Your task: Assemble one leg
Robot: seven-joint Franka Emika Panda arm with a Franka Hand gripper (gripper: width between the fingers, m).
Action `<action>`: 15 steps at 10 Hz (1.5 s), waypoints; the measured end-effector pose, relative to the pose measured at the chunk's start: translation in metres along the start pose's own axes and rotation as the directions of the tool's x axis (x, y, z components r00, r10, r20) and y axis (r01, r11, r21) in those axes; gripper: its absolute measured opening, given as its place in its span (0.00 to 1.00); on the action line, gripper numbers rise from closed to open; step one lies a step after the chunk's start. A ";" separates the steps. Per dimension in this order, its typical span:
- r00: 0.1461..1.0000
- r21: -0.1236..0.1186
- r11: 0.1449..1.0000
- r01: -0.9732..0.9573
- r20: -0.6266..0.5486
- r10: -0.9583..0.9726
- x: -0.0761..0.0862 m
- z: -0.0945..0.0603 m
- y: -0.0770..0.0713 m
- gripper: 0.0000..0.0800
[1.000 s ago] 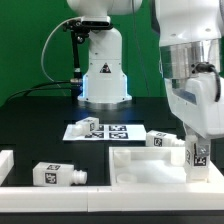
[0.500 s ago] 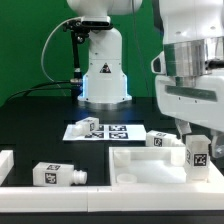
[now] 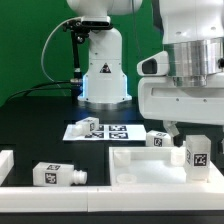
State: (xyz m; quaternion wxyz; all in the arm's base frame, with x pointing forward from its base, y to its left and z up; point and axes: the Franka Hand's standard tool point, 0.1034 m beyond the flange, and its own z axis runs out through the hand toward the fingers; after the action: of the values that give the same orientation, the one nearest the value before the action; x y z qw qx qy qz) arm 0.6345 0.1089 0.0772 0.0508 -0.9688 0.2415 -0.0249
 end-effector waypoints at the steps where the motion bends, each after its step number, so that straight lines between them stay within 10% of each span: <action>1: 0.993 -0.011 0.993 0.116 0.002 -0.116 0.000 0.001 0.001 0.81; 3: 0.996 -0.012 0.996 0.088 0.000 -0.088 0.000 0.001 0.002 0.81; 7: 0.992 -0.010 0.992 -0.125 -0.002 0.125 0.000 0.001 0.002 0.36; 10: 0.930 -0.008 0.930 -0.366 -0.006 0.366 0.000 0.002 0.000 0.36; 13: 0.627 -0.008 0.627 -0.779 -0.001 0.779 0.001 0.002 -0.002 0.36; 15: 0.325 0.036 0.324 -0.945 0.040 0.945 0.002 0.005 -0.009 0.36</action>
Offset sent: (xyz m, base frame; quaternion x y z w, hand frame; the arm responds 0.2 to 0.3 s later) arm 0.0000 0.0000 0.0000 0.0000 0.0000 0.0000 1.0000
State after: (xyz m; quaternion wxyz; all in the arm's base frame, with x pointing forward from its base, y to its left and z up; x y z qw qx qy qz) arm 0.6403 0.1163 0.0736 0.0828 -0.6467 0.7582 0.0084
